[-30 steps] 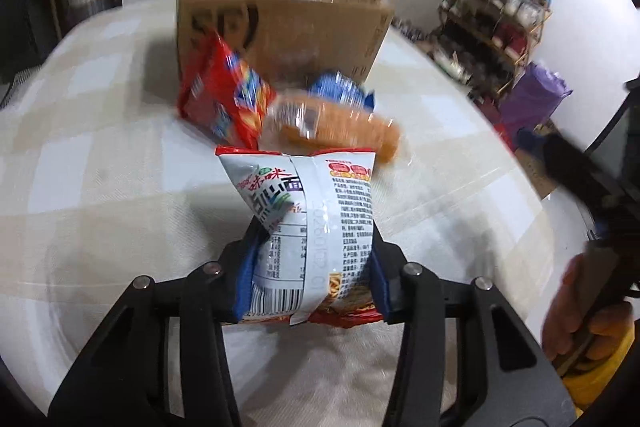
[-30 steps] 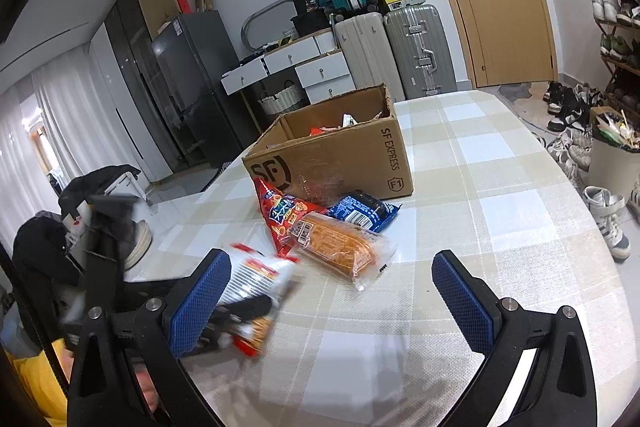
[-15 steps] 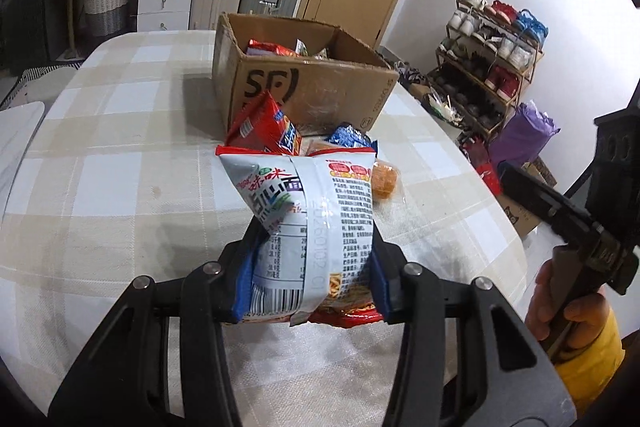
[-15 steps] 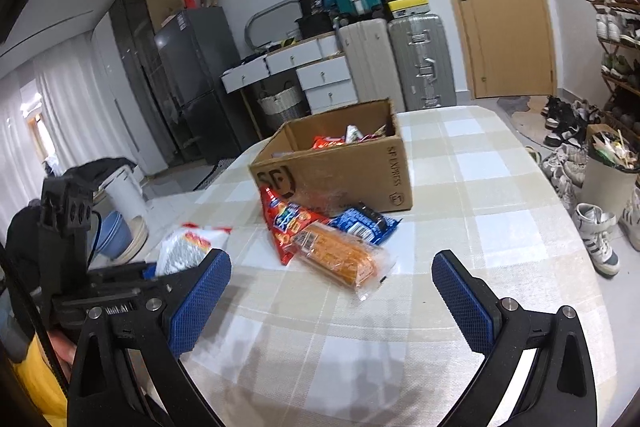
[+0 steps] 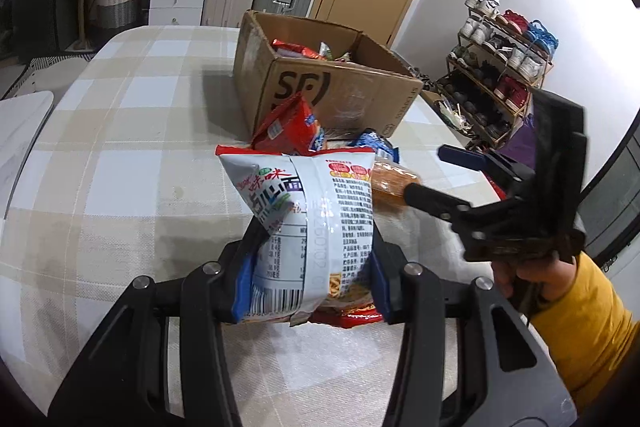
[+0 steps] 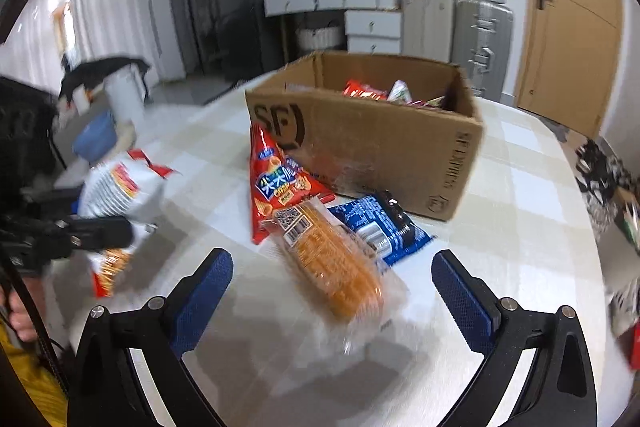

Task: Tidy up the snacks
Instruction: 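Grasp the white chip bag with the left gripper while the right gripper grasps the bread roll, then carry the chip bag and bread roll over the SF box and open both grippers, then withdraw both grippers from the box and move toward the red and blue packs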

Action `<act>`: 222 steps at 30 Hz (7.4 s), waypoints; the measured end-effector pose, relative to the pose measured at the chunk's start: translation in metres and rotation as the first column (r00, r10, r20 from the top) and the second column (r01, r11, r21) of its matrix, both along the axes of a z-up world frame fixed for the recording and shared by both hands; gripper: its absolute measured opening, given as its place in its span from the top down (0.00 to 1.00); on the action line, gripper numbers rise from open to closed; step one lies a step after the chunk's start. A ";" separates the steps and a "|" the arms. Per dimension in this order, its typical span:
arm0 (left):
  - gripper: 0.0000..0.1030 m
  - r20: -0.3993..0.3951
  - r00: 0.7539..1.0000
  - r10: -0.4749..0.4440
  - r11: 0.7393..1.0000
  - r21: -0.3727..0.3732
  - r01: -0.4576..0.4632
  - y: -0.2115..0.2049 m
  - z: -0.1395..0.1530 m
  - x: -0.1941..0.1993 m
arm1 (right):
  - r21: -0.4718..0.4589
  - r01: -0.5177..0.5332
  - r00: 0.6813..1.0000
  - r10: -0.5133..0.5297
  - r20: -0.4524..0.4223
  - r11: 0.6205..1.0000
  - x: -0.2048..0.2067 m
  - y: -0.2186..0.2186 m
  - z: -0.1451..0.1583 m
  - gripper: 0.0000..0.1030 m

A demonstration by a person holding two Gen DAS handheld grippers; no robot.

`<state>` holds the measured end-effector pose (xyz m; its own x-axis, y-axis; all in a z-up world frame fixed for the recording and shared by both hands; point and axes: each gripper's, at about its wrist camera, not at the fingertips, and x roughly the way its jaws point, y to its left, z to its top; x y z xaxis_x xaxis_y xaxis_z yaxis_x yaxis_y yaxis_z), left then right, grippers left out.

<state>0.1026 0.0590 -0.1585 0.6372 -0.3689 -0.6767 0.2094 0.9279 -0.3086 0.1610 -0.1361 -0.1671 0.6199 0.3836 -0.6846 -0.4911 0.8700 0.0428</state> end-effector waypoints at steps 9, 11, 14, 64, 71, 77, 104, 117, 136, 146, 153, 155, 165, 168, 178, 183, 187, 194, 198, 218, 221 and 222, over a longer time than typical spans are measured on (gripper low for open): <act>0.58 -0.039 0.999 0.024 1.000 0.014 -0.023 0.003 -0.012 0.013 | -0.139 -0.076 0.994 0.065 -0.088 0.987 0.028 0.027 -0.039 0.30; 0.58 -0.044 0.999 0.025 1.000 0.014 -0.024 0.003 -0.013 0.015 | -0.145 -0.077 0.995 0.066 -0.078 0.986 0.022 0.027 -0.040 0.37; 0.58 -0.052 0.998 0.025 1.000 0.015 -0.024 0.001 -0.013 0.016 | -0.162 -0.065 0.996 0.054 -0.073 0.985 0.017 0.027 -0.043 0.53; 0.58 0.121 0.991 0.059 0.998 -0.001 -0.059 0.006 0.089 -0.044 | 0.503 0.038 0.999 -0.031 -0.023 0.864 -0.079 -0.061 0.092 0.63; 0.58 0.187 0.981 0.057 0.998 -0.003 -0.058 0.006 0.129 -0.042 | 0.556 0.008 0.998 -0.044 0.052 0.831 -0.083 -0.064 0.145 0.63; 0.58 0.224 0.974 0.032 0.999 0.026 -0.039 -0.005 0.153 -0.040 | 0.592 -0.017 0.996 -0.040 0.084 0.806 -0.087 -0.063 0.169 0.63; 0.58 0.127 0.991 0.030 0.997 0.065 -0.039 -0.026 0.170 0.132 | 0.457 -0.005 0.991 -0.057 0.122 0.889 0.048 -0.044 0.210 0.63; 0.58 -0.021 0.999 0.046 0.995 0.087 -0.044 -0.038 0.114 0.261 | 0.397 0.076 0.997 -0.070 -0.031 0.915 0.145 -0.031 0.148 0.63; 0.47 -0.108 0.994 0.032 0.994 0.104 -0.021 -0.036 0.056 0.304 | 0.287 0.134 0.981 -0.086 -0.172 0.949 0.189 -0.018 0.067 0.63; 0.34 -0.047 0.997 0.062 0.992 0.109 -0.056 -0.025 0.085 0.274 | 0.228 0.148 0.976 -0.105 -0.189 0.962 0.189 -0.014 0.061 0.63; 0.32 -0.053 0.996 0.070 0.991 0.119 -0.063 -0.018 0.093 0.260 | 0.180 0.150 0.975 -0.115 -0.190 0.972 0.191 -0.008 0.057 0.63; 0.32 -0.058 0.996 0.072 0.991 0.120 -0.065 -0.017 0.094 0.256 | 0.168 0.153 0.975 -0.121 -0.187 0.974 0.191 -0.006 0.057 0.63; 0.30 -0.068 0.996 0.060 0.988 0.148 -0.049 -0.021 0.093 0.241 | 0.137 0.172 0.977 -0.151 -0.151 0.976 0.189 -0.004 0.061 0.63; 0.30 -0.062 0.996 0.059 0.987 0.153 -0.049 -0.020 0.096 0.236 | 0.136 0.159 0.982 -0.142 -0.126 0.978 0.185 -0.002 0.068 0.63; 0.30 -0.037 0.998 0.055 0.987 0.154 -0.049 -0.023 0.116 0.211 | 0.186 0.157 0.984 -0.138 -0.113 0.970 0.162 -0.009 0.092 0.63; 0.29 0.012 0.998 0.059 0.986 0.154 -0.060 -0.025 0.140 0.183 | 0.211 0.143 0.989 -0.131 -0.068 0.967 0.137 -0.012 0.118 0.63; 0.24 0.073 0.995 0.064 0.986 0.150 -0.074 -0.027 0.164 0.152 | 0.228 0.115 0.993 -0.118 -0.003 0.967 0.105 -0.011 0.145 0.63; 0.22 0.187 0.980 0.070 0.986 0.138 -0.097 -0.026 0.208 0.084 | 0.265 0.063 0.987 -0.100 0.129 0.962 0.032 -0.006 0.196 0.57; 0.18 0.257 0.963 0.086 0.984 0.128 -0.122 -0.021 0.225 0.039 | 0.278 0.041 0.972 -0.103 0.210 0.960 -0.014 -0.006 0.218 0.52; 0.01 0.412 0.886 0.212 0.956 0.101 -0.276 0.023 0.201 -0.139 | 0.258 -0.052 0.861 -0.088 0.502 0.965 -0.196 0.011 0.208 0.03; 0.01 0.401 0.888 0.227 0.954 0.091 -0.285 0.029 0.192 -0.145 | 0.316 -0.023 0.871 -0.136 0.472 0.948 -0.190 -0.001 0.192 0.01; 0.01 0.396 0.890 0.226 0.954 0.095 -0.285 0.030 0.189 -0.143 | 0.341 -0.016 0.874 -0.152 0.461 0.940 -0.191 -0.006 0.186 0.01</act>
<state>-0.0402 0.0894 0.0308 0.9134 -0.0743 -0.4003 0.0321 0.9933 -0.1111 -0.0302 -0.1420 0.0192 0.8677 0.4755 -0.1449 -0.4643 0.8794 0.1053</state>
